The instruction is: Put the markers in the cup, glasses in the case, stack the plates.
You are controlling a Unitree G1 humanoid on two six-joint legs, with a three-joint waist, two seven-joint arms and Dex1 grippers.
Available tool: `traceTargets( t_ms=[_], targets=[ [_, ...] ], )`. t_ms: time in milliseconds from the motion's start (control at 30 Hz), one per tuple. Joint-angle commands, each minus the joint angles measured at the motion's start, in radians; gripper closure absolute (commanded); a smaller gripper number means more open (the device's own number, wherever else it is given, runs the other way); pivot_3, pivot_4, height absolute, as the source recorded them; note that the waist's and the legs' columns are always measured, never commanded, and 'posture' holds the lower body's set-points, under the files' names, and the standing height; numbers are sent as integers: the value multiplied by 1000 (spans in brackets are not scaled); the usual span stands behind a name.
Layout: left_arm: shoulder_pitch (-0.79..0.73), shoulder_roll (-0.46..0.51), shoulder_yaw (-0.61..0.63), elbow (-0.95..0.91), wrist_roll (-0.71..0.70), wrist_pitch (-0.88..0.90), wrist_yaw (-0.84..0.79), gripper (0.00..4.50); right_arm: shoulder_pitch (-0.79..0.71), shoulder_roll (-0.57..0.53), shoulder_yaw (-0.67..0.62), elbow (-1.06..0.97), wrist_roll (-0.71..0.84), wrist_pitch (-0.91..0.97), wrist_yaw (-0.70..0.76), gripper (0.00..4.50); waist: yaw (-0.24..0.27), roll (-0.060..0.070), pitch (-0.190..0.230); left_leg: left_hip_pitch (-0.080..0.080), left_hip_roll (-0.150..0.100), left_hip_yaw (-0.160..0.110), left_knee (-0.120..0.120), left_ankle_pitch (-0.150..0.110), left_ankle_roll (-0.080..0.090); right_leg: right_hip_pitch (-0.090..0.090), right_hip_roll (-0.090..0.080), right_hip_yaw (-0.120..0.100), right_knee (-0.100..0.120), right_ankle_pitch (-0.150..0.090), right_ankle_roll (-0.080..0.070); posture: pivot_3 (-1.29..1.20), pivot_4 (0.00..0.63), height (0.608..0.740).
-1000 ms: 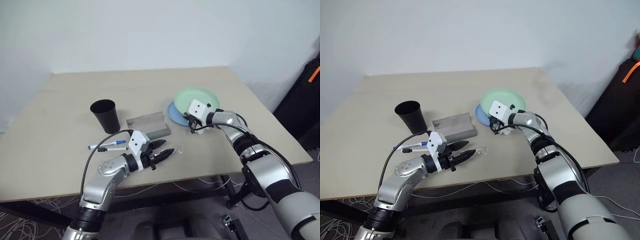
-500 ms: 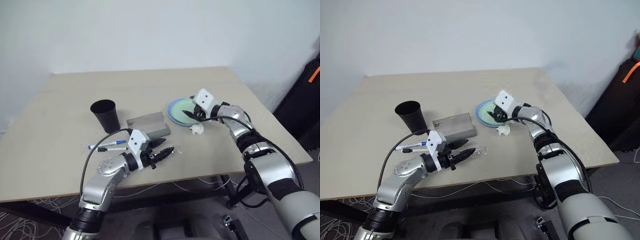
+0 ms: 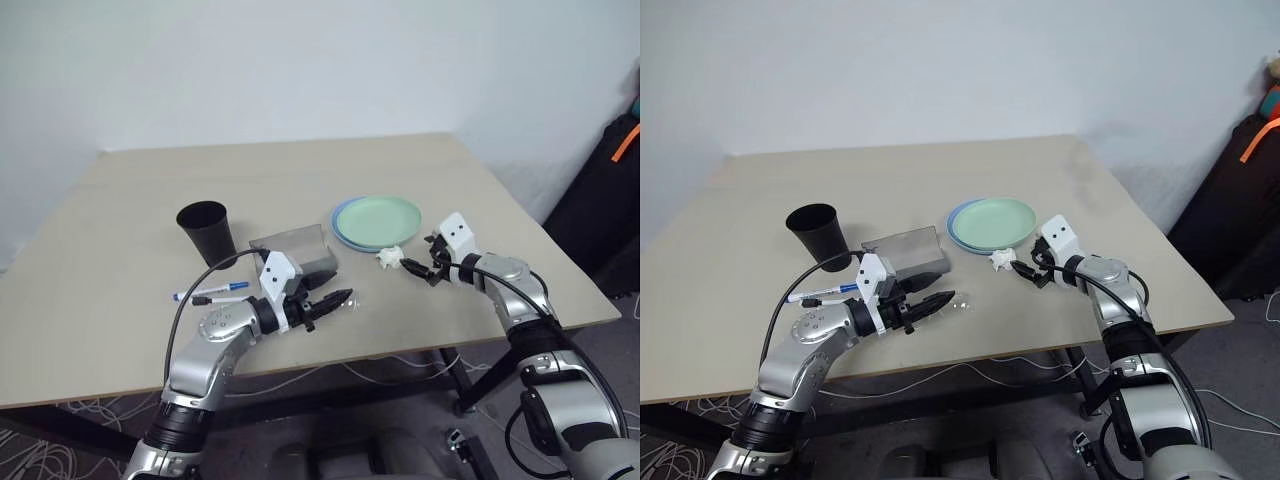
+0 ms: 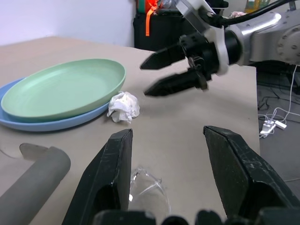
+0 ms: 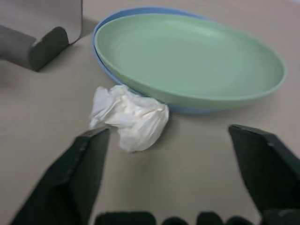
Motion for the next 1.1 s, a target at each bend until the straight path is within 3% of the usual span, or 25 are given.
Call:
traceTargets(
  t_ms=[33,233,567,667,1033,1100],
  targets=[
    [-30,-5,2,-2,2,-22,-10,1988,-15,22,-40,-79,53,114,-41,49,0,0,0,0,0,0,1,0,0,0,0,0,1,0,0,0,0,740],
    [-38,-10,0,6,7,-28,-16,1988,-73,82,-48,25,73,168,-90,49,-1,0,0,0,0,0,3,0,0,0,0,0,2,0,0,0,0,740],
    [-27,-7,13,-13,12,-27,-7,1988,-201,146,-35,297,39,45,-147,49,-1,0,0,-1,-1,0,2,0,0,-1,0,0,2,0,0,0,0,740],
    [-13,-1,18,-26,11,-25,-2,1988,-197,145,-33,299,46,49,-132,554,0,0,0,-1,-1,0,2,0,0,-1,0,0,2,0,0,0,0,740],
    [-15,9,16,-28,10,-20,-4,1988,-142,122,-23,183,57,36,-78,4375,-1,0,0,-1,-1,0,2,0,0,-1,0,0,2,0,0,0,0,740],
    [-18,12,17,-25,9,-20,-7,1988,-125,103,-21,104,74,24,-28,4466,-1,0,0,-1,-1,0,2,0,0,-1,0,0,2,0,0,0,0,740]
  ],
)
